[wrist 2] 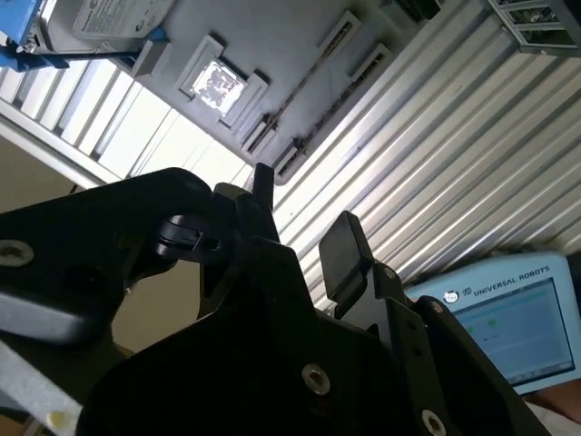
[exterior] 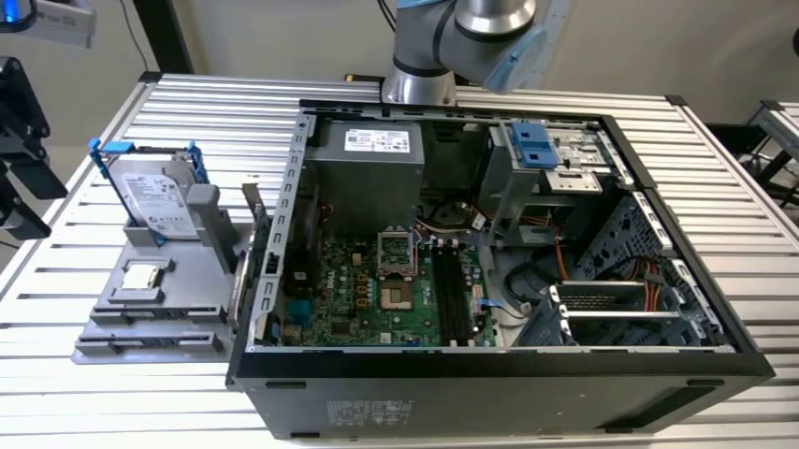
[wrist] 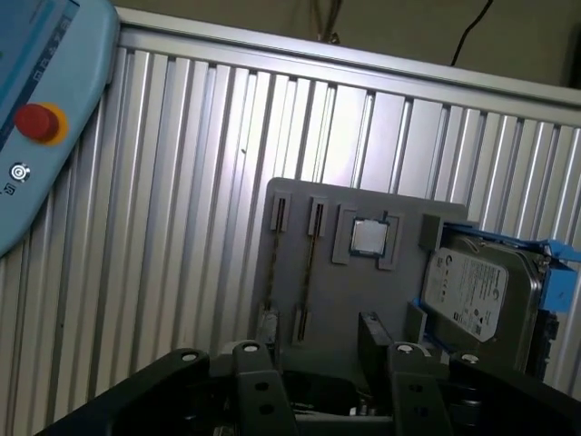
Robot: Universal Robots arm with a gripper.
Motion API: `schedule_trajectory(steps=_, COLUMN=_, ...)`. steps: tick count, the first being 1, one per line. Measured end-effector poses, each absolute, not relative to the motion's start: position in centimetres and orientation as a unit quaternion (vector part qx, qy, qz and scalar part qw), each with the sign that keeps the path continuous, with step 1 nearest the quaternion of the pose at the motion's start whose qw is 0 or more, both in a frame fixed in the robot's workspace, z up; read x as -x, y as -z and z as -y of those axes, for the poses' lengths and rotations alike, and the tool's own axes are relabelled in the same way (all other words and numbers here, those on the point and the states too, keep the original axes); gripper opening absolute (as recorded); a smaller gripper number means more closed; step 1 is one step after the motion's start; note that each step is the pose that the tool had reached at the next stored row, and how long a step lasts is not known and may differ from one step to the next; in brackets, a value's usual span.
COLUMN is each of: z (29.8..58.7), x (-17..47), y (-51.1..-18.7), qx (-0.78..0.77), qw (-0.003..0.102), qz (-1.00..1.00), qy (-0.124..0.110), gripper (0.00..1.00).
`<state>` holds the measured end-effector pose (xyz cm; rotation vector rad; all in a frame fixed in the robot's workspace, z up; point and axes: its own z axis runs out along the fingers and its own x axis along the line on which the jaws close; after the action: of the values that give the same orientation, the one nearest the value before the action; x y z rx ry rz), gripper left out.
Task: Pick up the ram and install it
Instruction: 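Pick up the ram and move it above insertion slot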
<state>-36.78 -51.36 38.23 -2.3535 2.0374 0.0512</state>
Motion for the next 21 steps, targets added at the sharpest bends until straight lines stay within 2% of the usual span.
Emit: schedule_trajectory(steps=21, z=51.3, x=36.8, y=-35.4, qx=0.732, qw=0.013, qz=-0.681, qy=-0.018, gripper=1.0)
